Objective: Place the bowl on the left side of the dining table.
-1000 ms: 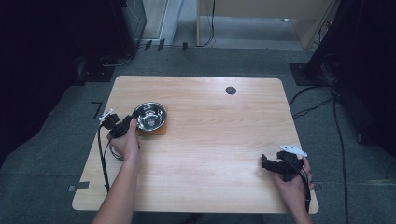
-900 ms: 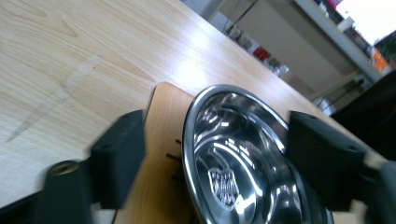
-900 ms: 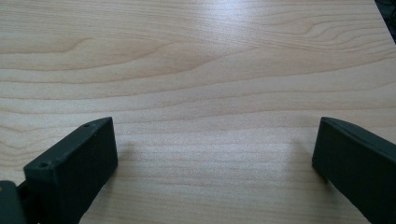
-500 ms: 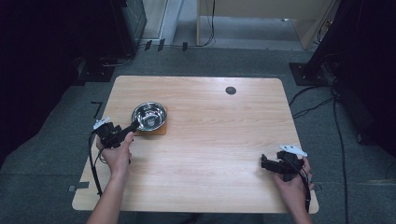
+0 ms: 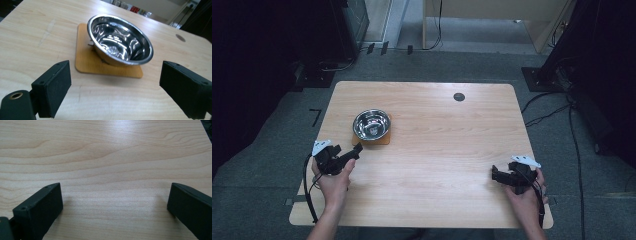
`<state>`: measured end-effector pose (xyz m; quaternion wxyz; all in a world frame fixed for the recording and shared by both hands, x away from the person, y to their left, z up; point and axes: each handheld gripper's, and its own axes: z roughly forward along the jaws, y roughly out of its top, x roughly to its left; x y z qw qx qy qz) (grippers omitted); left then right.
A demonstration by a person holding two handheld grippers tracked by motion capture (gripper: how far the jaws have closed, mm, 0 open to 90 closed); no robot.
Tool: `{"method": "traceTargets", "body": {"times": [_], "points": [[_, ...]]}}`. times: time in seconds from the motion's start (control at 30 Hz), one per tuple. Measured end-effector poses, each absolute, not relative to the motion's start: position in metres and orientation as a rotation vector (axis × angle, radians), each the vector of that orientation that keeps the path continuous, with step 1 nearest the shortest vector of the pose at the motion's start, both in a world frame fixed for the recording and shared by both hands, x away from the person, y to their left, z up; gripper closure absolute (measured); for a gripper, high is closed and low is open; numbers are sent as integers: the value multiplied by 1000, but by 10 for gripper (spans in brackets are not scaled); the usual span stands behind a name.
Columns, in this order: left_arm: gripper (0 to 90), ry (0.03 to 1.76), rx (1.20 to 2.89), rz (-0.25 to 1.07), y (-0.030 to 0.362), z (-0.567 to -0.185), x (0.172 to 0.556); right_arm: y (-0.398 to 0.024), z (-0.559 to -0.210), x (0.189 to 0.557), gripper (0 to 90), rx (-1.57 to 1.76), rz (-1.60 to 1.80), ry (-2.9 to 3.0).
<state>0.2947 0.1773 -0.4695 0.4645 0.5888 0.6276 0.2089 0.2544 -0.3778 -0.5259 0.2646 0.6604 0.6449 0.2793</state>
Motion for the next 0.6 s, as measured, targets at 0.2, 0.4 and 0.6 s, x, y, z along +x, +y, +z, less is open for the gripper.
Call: {"method": "traceTargets", "body": {"times": [0.2, 0.4, 0.6], "points": [[100, 1541, 1462, 528, 181, -476, 279, -378, -526, 254, 0, 1786, 755, 1742], [100, 1520, 1519, 562, 184, -481, 266, -378, -526, 254, 0, 1786, 755, 1742], [100, 1515, 1554, 590, 189, -487, 254, -378, -526, 254, 0, 1786, 755, 1742]]}}
